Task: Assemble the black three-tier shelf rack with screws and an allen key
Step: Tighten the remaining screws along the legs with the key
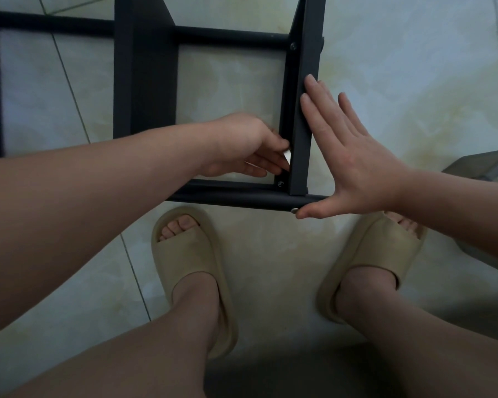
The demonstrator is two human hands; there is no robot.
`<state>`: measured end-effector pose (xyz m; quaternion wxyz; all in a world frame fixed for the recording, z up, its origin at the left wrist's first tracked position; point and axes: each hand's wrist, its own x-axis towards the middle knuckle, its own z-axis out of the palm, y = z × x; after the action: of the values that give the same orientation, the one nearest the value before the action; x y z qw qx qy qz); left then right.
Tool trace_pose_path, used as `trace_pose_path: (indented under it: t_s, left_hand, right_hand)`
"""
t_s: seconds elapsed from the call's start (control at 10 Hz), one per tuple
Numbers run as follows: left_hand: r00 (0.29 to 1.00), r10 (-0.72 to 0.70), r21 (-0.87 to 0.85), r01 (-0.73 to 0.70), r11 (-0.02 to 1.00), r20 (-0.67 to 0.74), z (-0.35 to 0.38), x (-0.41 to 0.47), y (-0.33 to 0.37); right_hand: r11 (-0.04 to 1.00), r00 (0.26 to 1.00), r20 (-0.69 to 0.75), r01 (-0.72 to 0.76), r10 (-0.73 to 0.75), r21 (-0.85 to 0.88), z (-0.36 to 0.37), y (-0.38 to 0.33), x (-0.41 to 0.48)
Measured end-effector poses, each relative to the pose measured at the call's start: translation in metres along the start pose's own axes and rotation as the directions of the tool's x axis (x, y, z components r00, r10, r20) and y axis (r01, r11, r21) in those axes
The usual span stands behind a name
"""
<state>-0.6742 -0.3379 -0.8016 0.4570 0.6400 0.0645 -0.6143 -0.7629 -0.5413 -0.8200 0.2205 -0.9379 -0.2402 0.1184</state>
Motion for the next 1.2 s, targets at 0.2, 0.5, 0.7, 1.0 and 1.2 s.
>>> trace_pose_path:
  t_s: [0.2, 0.5, 0.7, 1.0, 1.2]
  left_hand:
    - [1.000, 0.018, 0.046, -0.016, 0.999, -0.024, -0.004, -0.001, -0.001]
    - [0.999, 0.029, 0.112, -0.027, 0.993, -0.019, -0.008, -0.006, -0.004]
    - [0.999, 0.041, 0.198, -0.040, 0.979, 0.001, -0.014, -0.012, -0.009]
    - [0.997, 0.067, 0.349, -0.075, 0.934, 0.034, -0.018, -0.018, -0.016]
    - [0.997, 0.055, 0.427, -0.076, 0.901, 0.060, -0.018, -0.023, -0.018]
  right_hand:
    - [1.000, 1.000, -0.005, -0.001, 0.001, -0.001, 0.000, 0.000, -0.001]
    - [1.000, 1.000, -0.006, 0.002, -0.002, -0.003, 0.001, 0.001, 0.000]
    - [1.000, 1.000, -0.003, -0.002, 0.002, -0.003, 0.001, 0.000, 0.000]
    - [1.000, 1.000, 0.006, -0.003, 0.002, 0.008, 0.000, -0.001, 0.000]
    - [1.000, 1.000, 0.008, -0.001, 0.001, 0.003, 0.001, 0.000, 0.000]
